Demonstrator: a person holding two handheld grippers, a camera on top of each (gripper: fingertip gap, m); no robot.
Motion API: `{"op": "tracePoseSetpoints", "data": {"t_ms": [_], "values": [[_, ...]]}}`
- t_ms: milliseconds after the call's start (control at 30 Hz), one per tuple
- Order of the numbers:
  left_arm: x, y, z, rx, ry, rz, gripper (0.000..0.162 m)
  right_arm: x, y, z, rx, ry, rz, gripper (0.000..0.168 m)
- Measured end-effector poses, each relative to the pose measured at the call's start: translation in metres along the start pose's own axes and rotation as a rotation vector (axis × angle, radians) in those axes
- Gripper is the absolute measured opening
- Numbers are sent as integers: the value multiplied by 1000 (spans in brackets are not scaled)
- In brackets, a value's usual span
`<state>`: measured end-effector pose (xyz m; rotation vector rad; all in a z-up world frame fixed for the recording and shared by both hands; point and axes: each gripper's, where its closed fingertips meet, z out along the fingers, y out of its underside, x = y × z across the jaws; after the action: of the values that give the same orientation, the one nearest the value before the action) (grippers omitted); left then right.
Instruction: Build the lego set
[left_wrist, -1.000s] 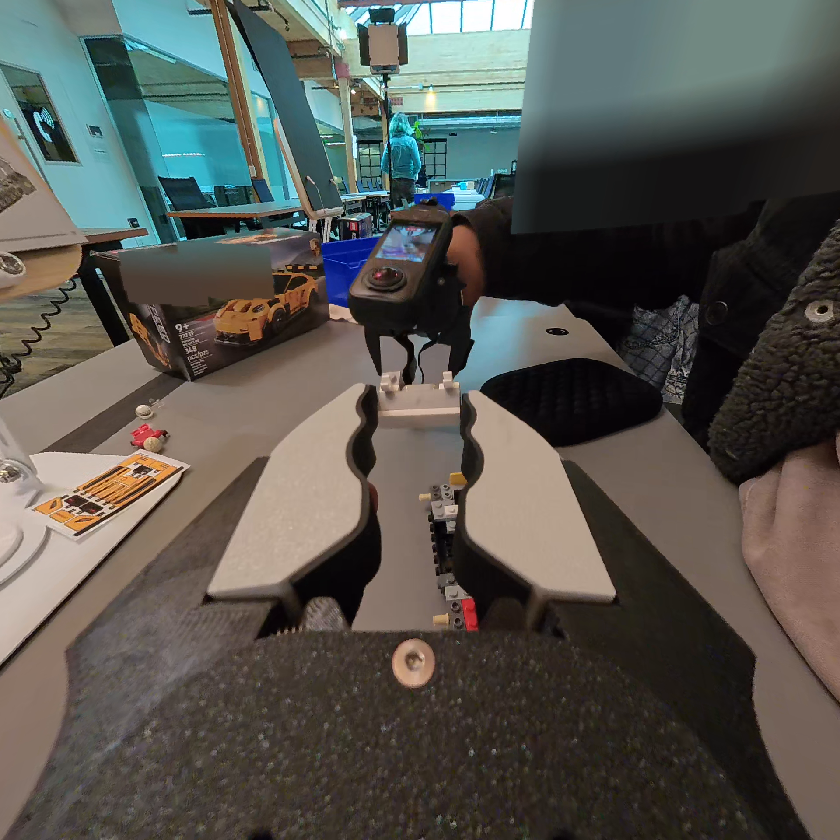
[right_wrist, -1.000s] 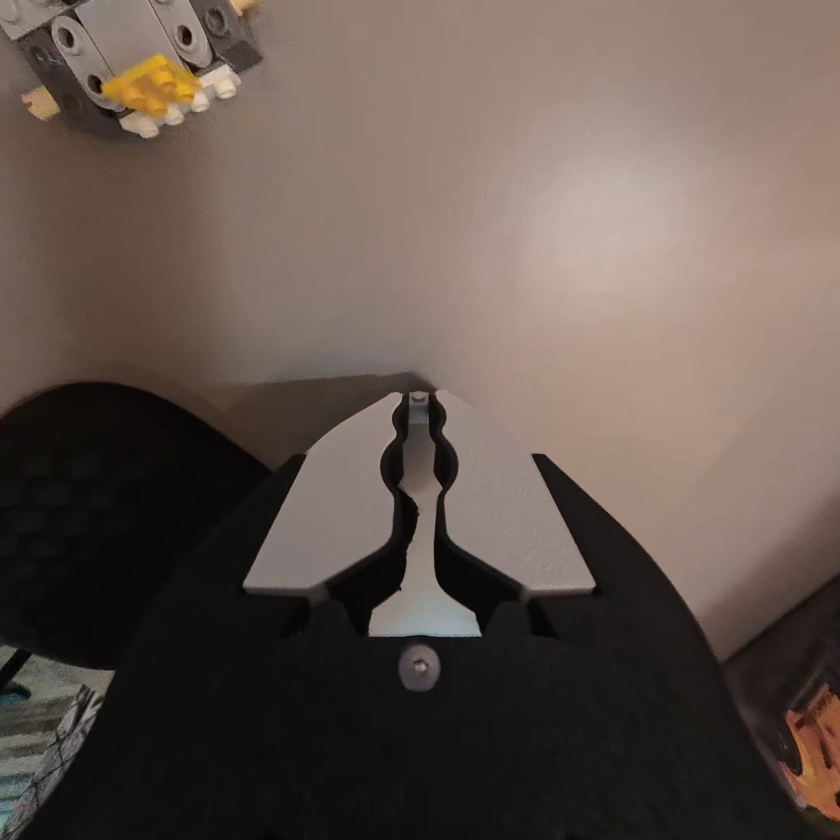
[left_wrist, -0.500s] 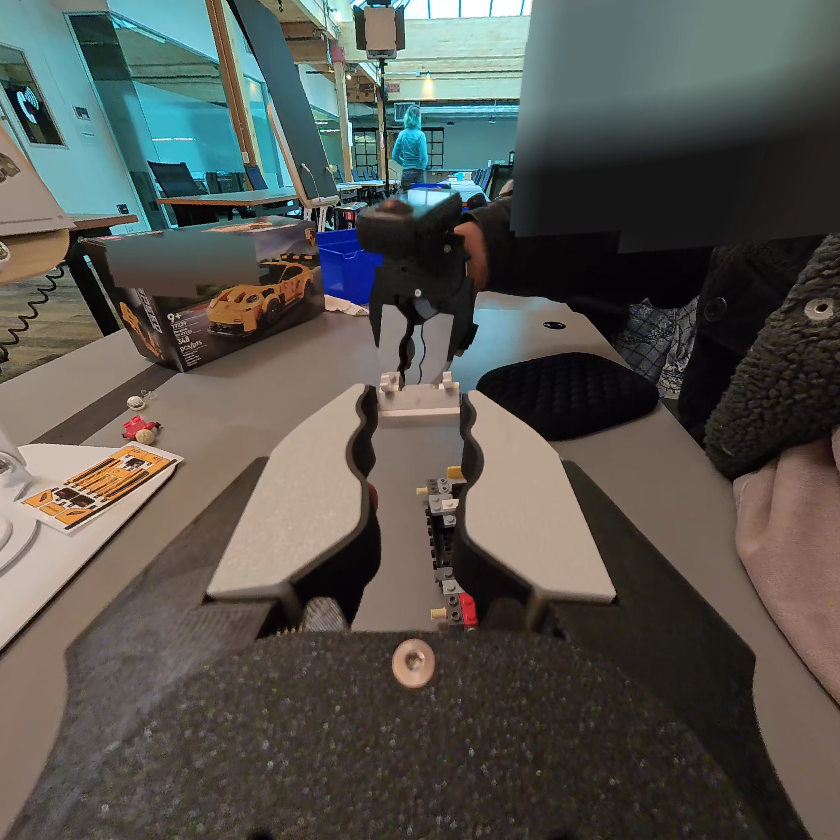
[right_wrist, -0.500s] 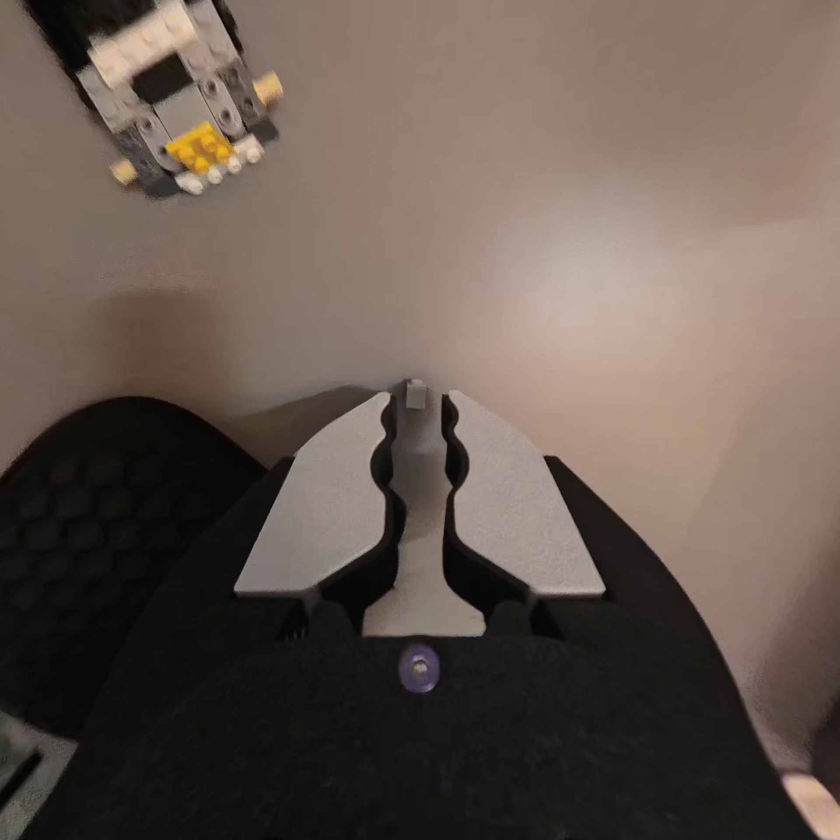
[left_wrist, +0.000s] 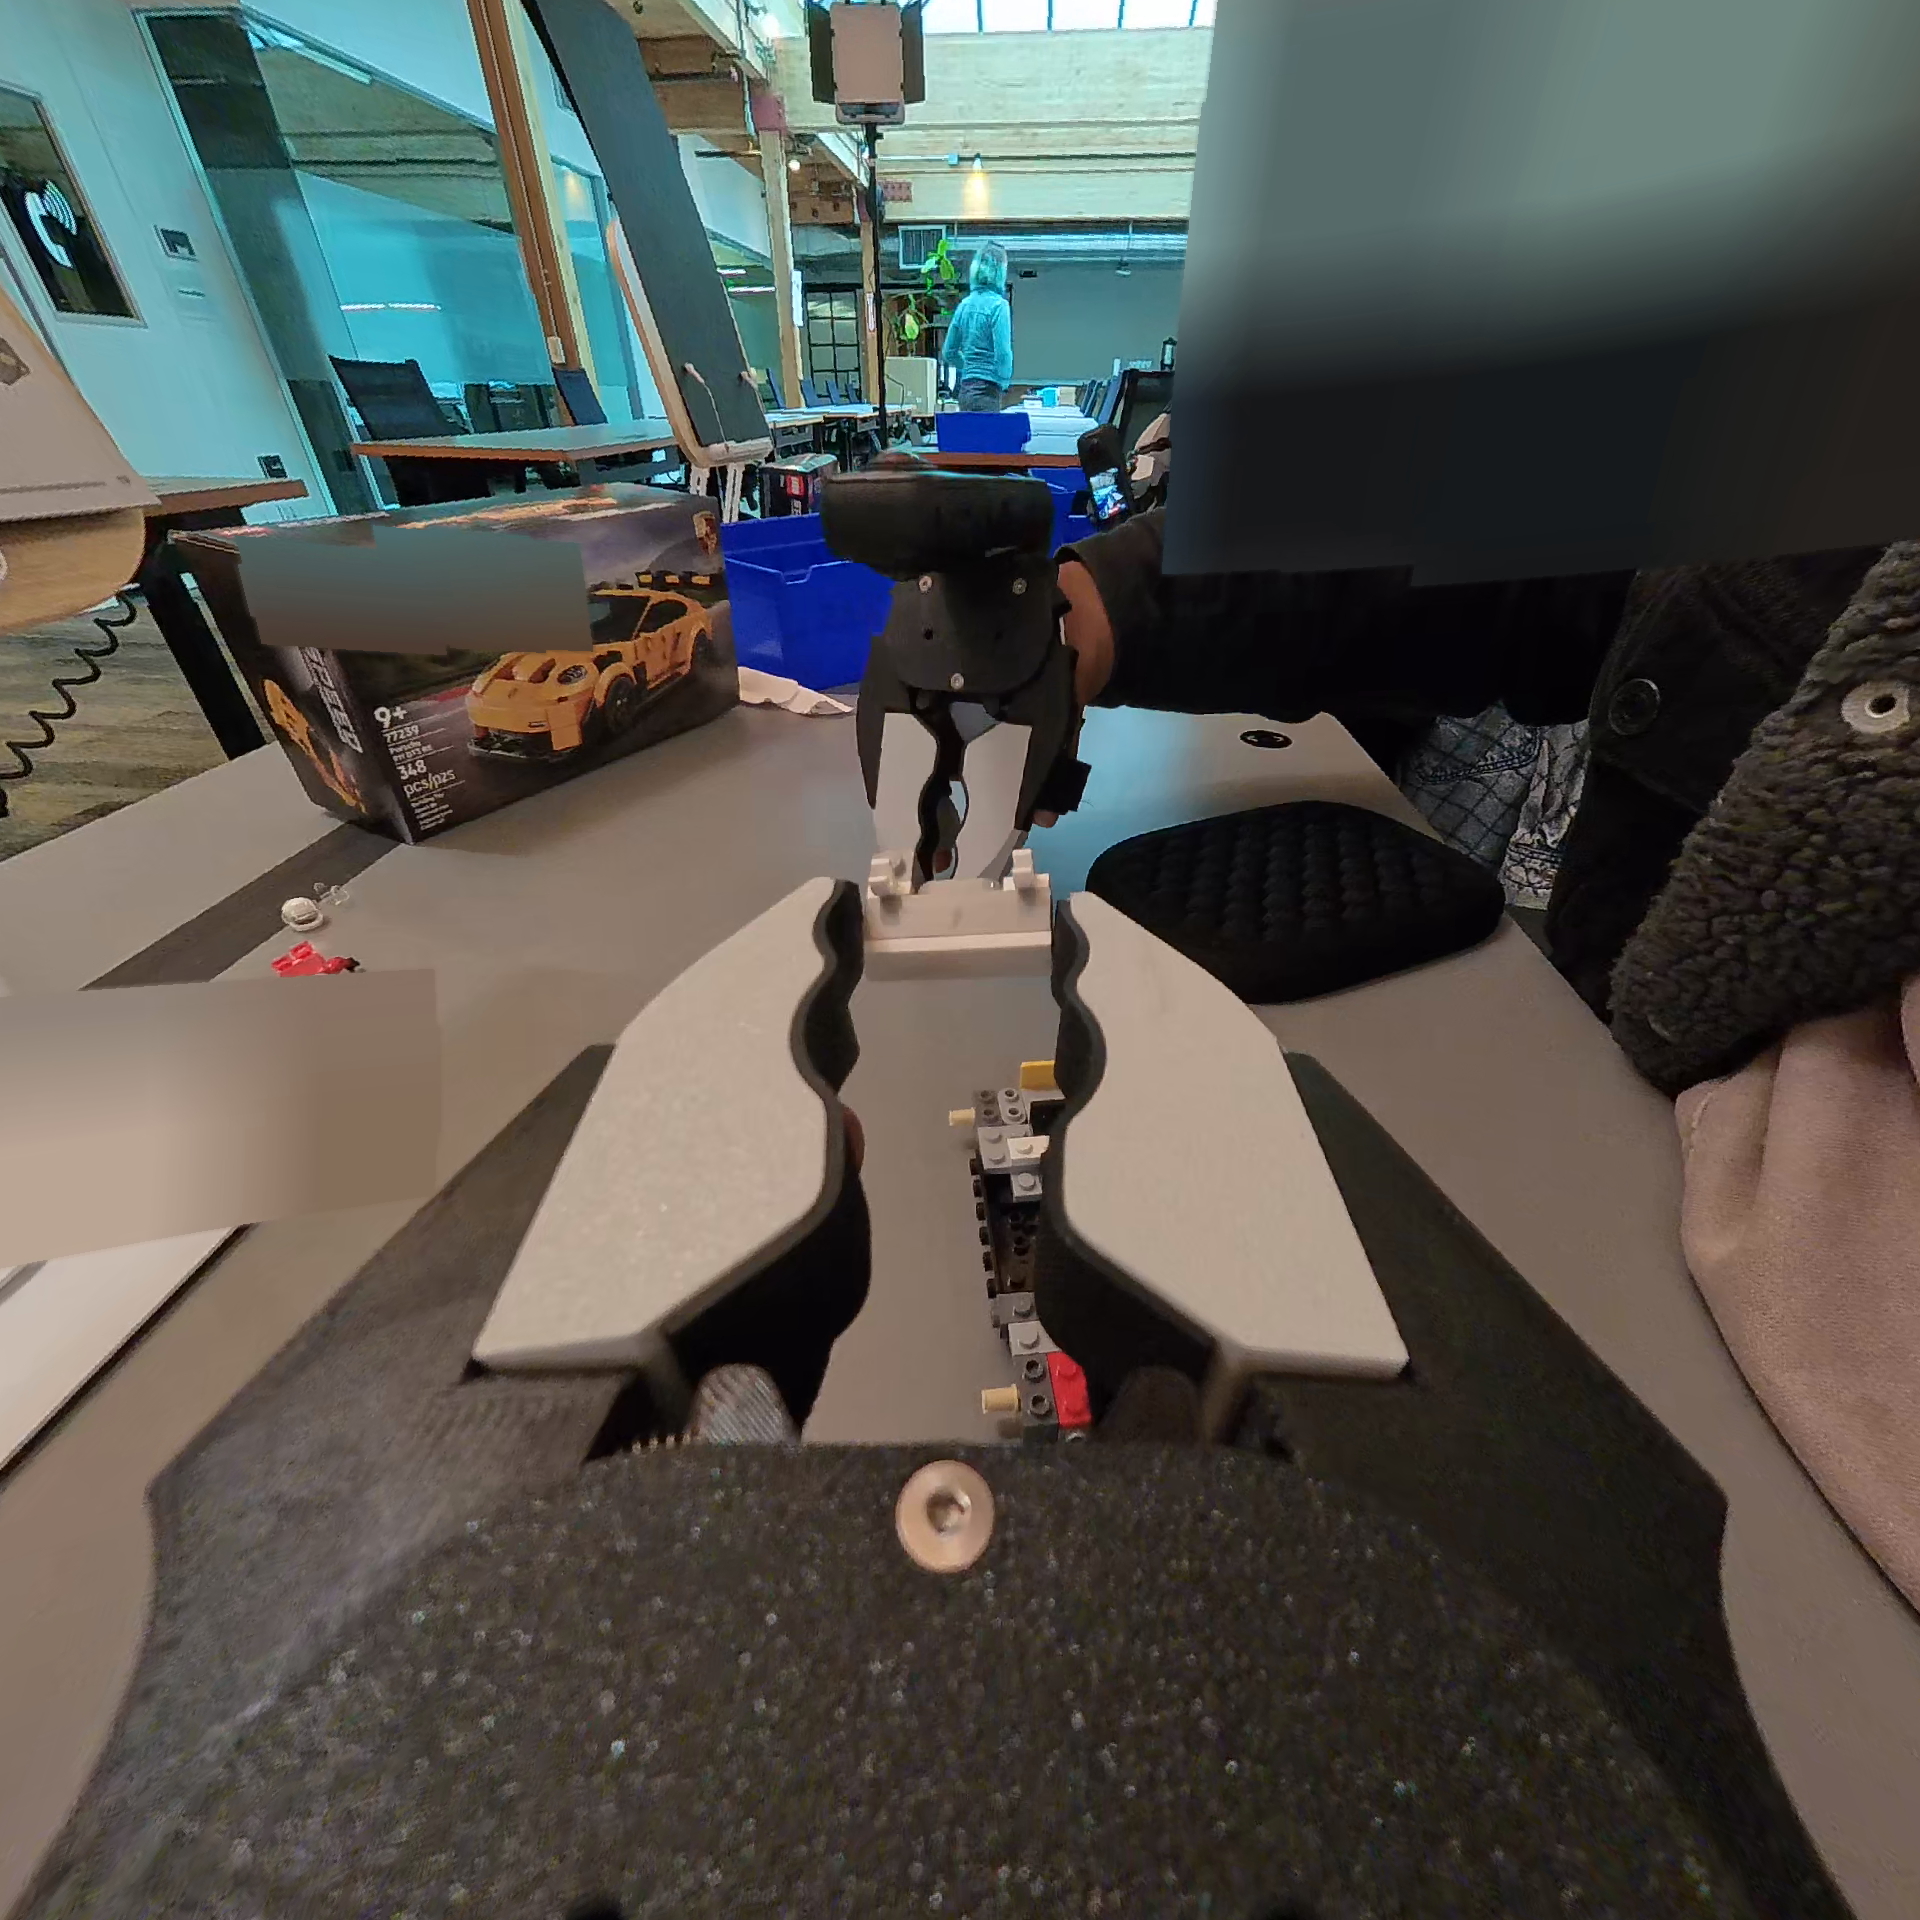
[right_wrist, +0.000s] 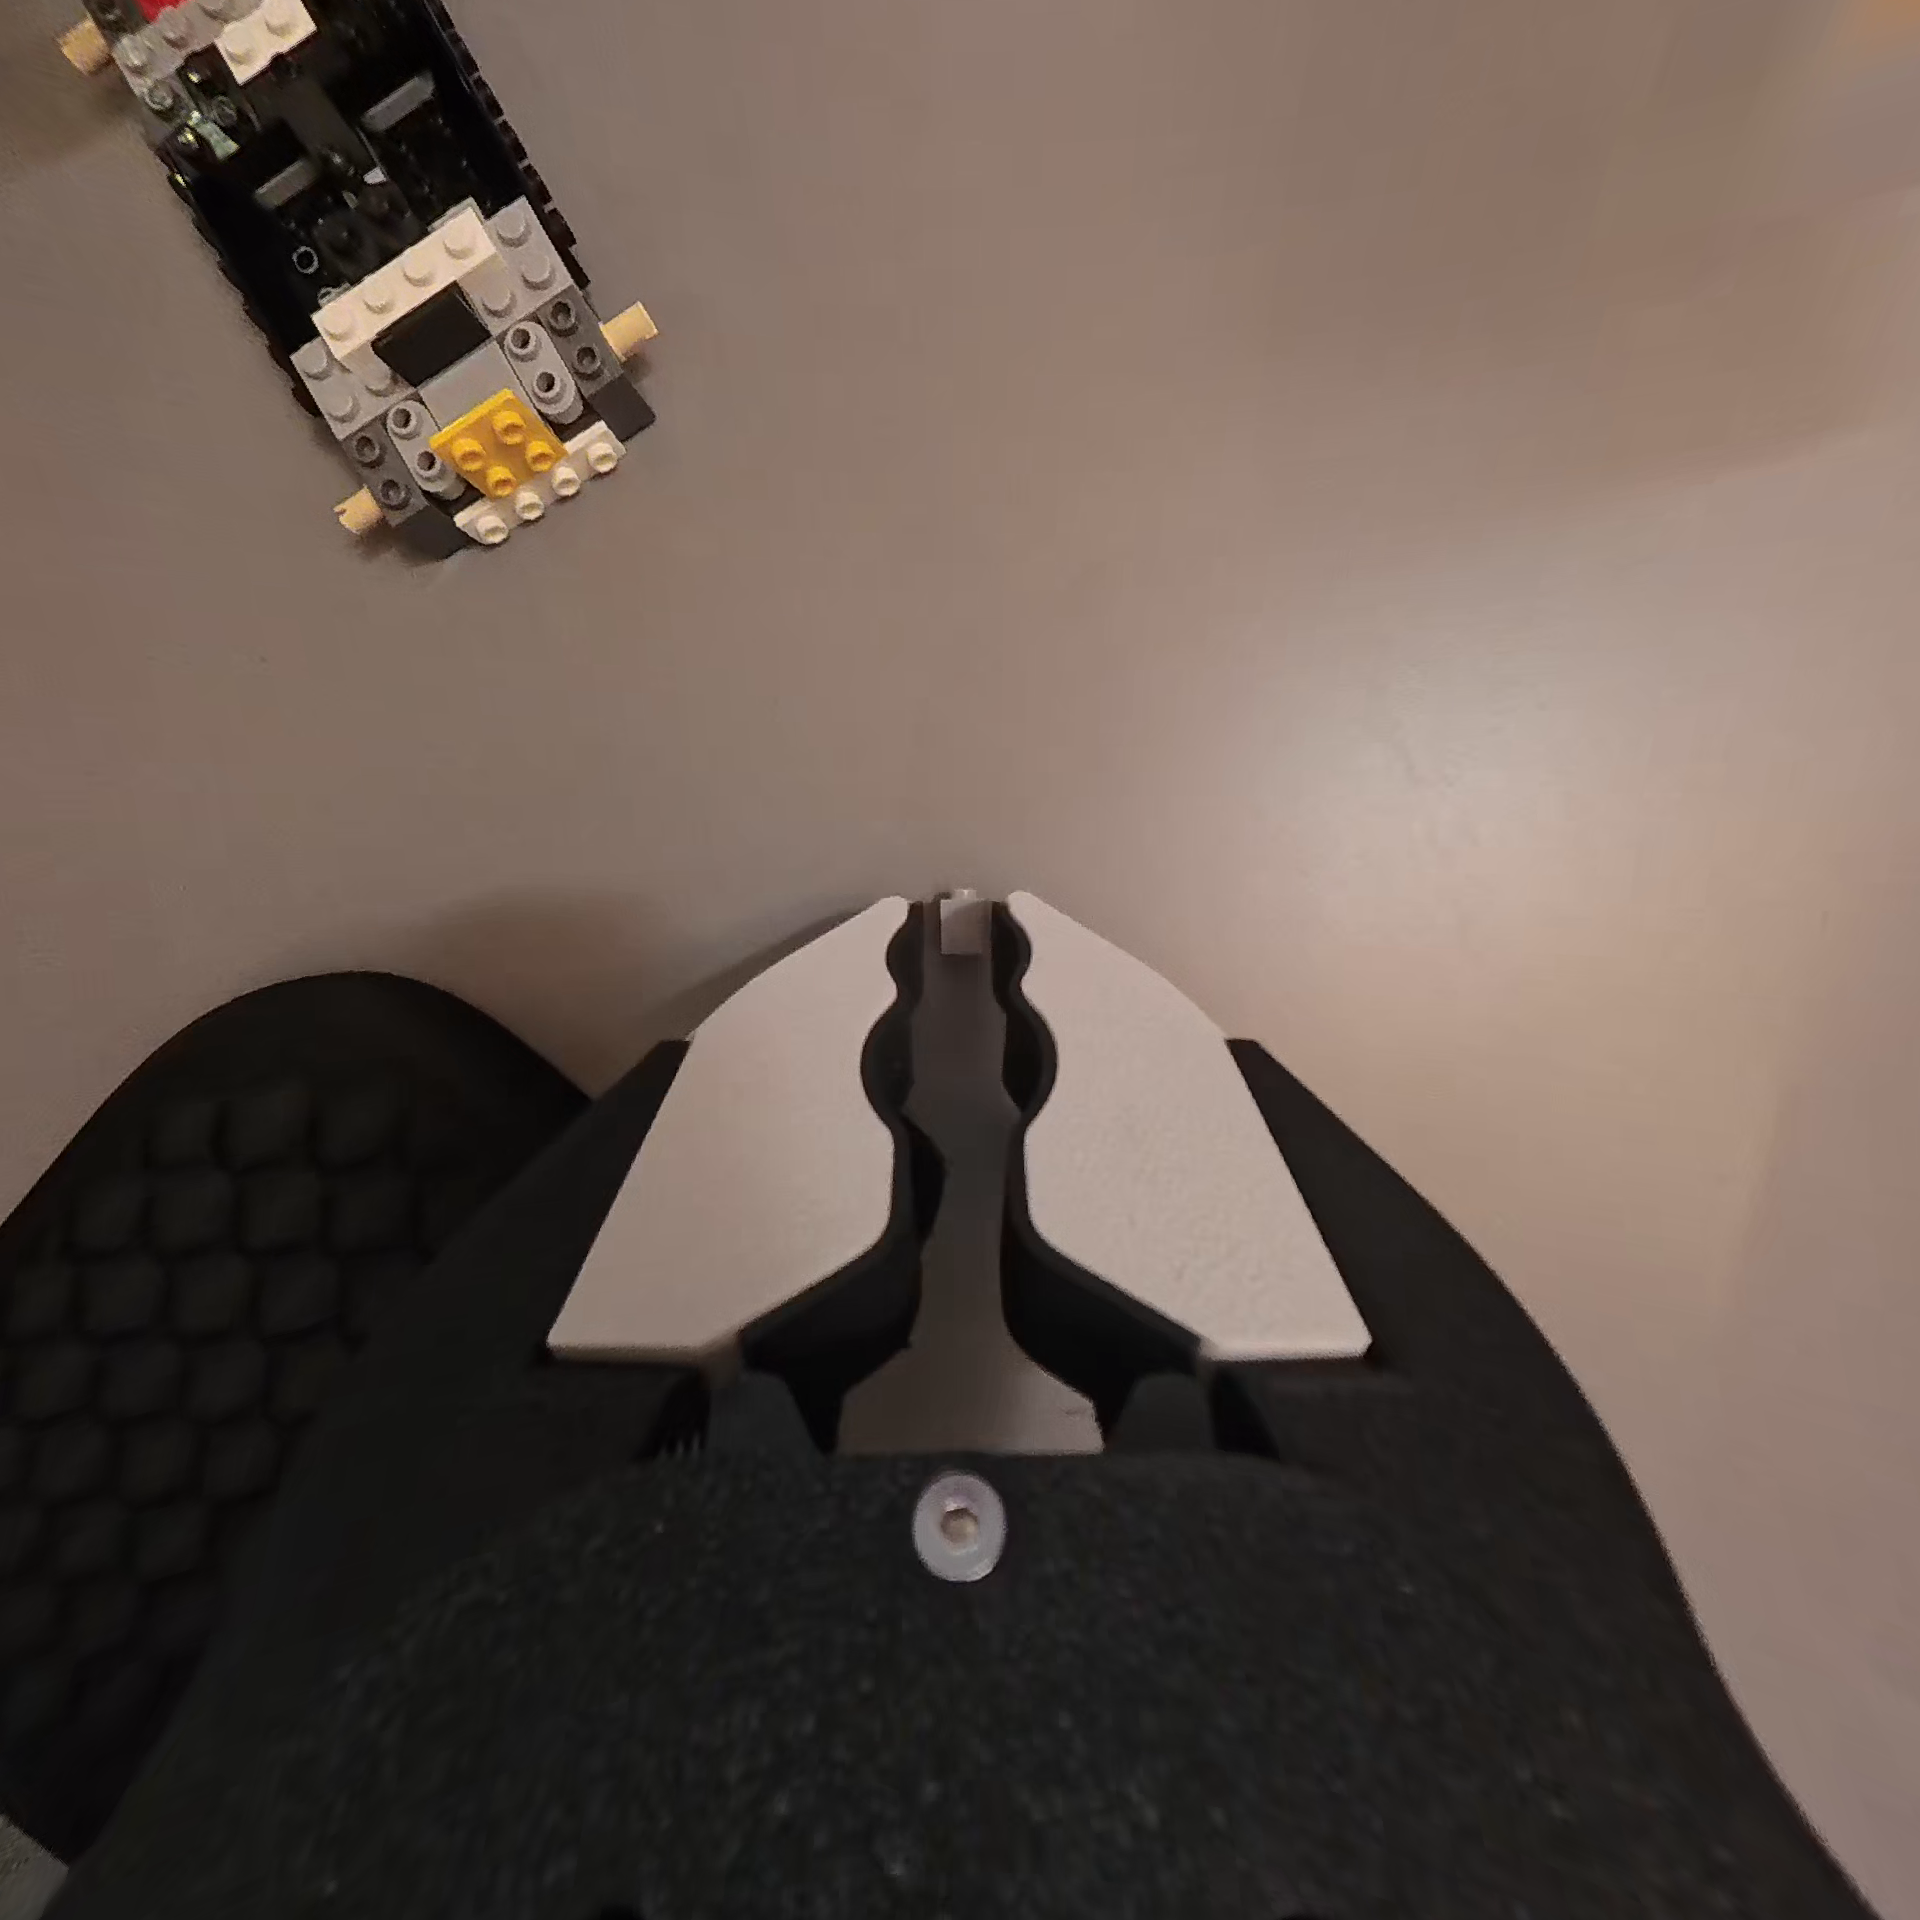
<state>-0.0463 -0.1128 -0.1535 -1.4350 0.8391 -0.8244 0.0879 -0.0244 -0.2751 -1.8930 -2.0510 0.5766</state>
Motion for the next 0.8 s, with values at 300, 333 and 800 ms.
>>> {"op": "tracePoseSetpoints", "data": {"t_ms": [300, 333, 800], "values": [[0, -2, 0, 11, -3, -2, 35, -4, -20, -11, 110, 8, -11, 7], [0, -3, 0, 22, -3, -5, 35, -8, -35, -19, 191, 1, -15, 7], [9, -35, -7, 169, -14, 46, 35, -111, -203, -69, 1006, -301, -158, 7]]}}
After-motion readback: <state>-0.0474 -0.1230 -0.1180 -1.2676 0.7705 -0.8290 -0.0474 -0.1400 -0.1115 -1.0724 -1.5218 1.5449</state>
